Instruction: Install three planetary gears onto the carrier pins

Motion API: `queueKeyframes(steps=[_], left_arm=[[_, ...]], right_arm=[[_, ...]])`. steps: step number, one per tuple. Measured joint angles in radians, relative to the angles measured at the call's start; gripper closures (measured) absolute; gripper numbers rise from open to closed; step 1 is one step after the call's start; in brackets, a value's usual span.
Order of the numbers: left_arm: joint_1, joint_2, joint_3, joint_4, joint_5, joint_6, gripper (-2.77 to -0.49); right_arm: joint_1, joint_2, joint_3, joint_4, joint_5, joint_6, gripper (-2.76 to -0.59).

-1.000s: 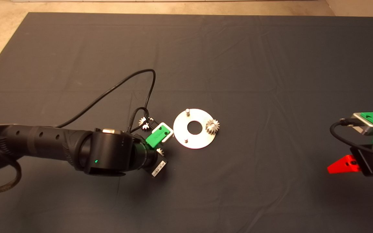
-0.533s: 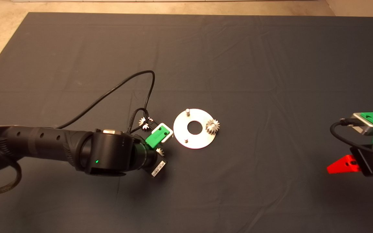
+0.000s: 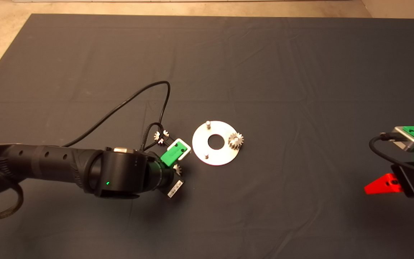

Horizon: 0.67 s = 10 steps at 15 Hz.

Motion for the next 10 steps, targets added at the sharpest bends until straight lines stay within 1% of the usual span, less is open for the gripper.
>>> queueKeyframes(steps=[6,10], left_arm=[[0.000,-0.002,0.000,0.004,0.001,0.002,-0.99],[0.000,-0.004,0.000,0.005,0.000,0.003,-0.98]], right_arm=[[0.000,0.000,0.000,0.000,0.000,0.000,-2.21],[0.000,0.000,0.000,0.000,0.000,0.000,-2.21]])
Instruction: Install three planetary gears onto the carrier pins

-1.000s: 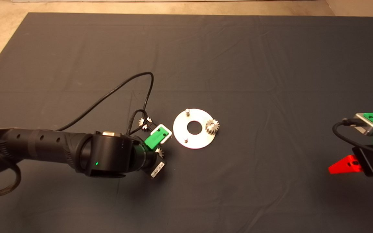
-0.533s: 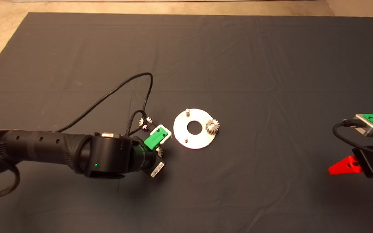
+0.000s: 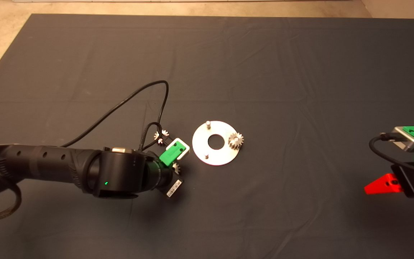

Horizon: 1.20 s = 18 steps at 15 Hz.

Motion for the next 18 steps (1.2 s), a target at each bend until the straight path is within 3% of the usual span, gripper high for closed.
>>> queueKeyframes(steps=[15,18], left_arm=[[-0.003,-0.003,0.057,-0.001,0.008,0.001,-0.76],[-0.035,0.004,0.067,-0.010,0.009,0.001,-0.75]], right_arm=[[0.000,0.000,0.000,0.000,0.000,0.000,-2.21],[0.000,0.000,0.000,0.000,0.001,0.000,-2.21]])
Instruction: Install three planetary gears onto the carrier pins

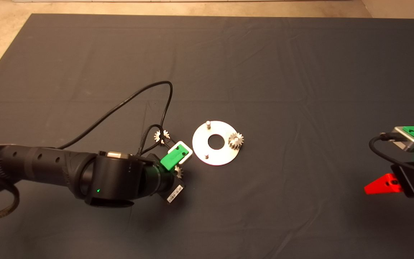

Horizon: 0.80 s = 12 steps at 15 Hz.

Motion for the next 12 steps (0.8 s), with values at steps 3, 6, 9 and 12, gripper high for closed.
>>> queueKeyframes(steps=[3,6,9,12], left_arm=[[-0.029,0.022,0.001,-0.017,0.000,0.000,-0.75],[-0.044,0.049,0.001,-0.030,0.001,0.001,-0.68],[-0.046,0.092,-0.003,-0.037,0.001,0.001,-0.66],[-0.066,0.134,-0.035,-0.044,0.000,0.001,-0.65]], right_arm=[[0.000,0.000,0.000,0.000,0.004,0.000,-2.21],[0.000,0.000,0.000,0.000,0.014,0.000,-2.21],[0.000,0.000,0.000,0.000,0.015,0.000,-2.21],[0.000,0.000,0.001,0.000,0.015,0.000,-2.21]])
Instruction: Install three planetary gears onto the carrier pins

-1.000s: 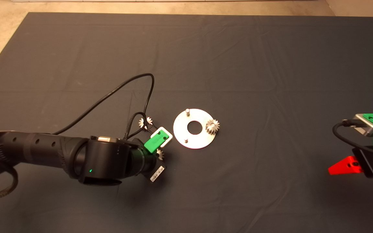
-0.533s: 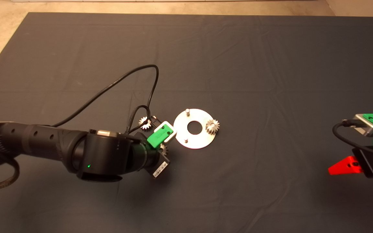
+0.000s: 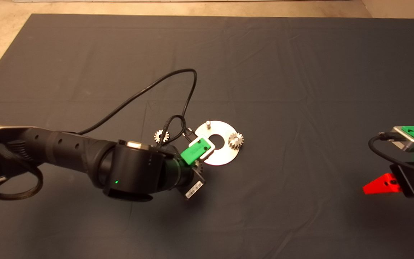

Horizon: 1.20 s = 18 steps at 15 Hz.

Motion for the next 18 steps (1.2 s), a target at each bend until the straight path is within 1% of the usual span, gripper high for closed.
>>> queueKeyframes(steps=[3,6,8,11,14,18], left_arm=[[-0.023,0.035,-0.049,-0.004,0.004,0.009,-0.65],[-0.026,0.059,-0.082,-0.010,0.002,0.024,-0.65],[-0.031,0.062,-0.100,-0.011,0.002,0.028,-0.65],[-0.031,0.066,-0.120,-0.012,0.003,0.032,-0.65],[-0.036,0.074,-0.137,-0.014,0.000,0.036,-0.65],[-0.036,0.076,-0.143,-0.013,-0.002,0.035,-0.64]], right_arm=[[0.000,0.000,0.000,0.000,0.000,0.000,-2.21],[0.000,0.000,0.000,0.000,0.000,0.000,-2.21],[0.000,0.000,0.000,0.000,0.000,0.000,-2.21],[0.000,0.000,0.000,0.000,0.000,0.000,-2.21],[0.000,0.000,0.000,0.000,0.001,0.000,-2.21],[0.000,0.000,0.000,0.000,0.001,0.000,-2.21]])
